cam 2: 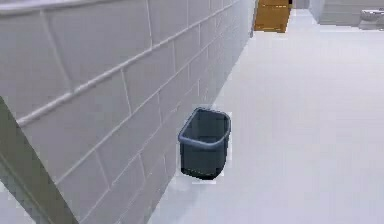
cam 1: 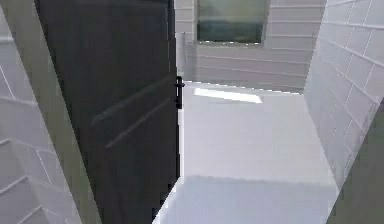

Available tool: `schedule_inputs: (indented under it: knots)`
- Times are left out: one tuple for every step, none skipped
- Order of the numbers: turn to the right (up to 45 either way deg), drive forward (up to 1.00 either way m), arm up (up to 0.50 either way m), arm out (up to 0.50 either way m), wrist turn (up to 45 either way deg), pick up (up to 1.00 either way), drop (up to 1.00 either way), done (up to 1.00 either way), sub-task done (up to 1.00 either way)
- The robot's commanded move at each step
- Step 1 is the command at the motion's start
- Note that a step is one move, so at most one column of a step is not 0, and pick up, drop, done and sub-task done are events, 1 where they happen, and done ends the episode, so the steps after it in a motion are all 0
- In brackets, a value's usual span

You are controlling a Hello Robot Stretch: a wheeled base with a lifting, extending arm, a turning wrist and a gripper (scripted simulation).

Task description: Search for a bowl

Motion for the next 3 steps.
schedule_inputs:
  knots:
    - [0.0, 0.3, 0.0, 0.0, 0.0, 0.0, 0.0, 0.0, 0.0]
    - [12.0, 0.0, 0.0, 0.0, 0.0, 0.0, 0.0, 0.0, 0.0]
    - [0.0, 1.0, 0.0, 0.0, 0.0, 0.0, 0.0, 0.0, 0.0]
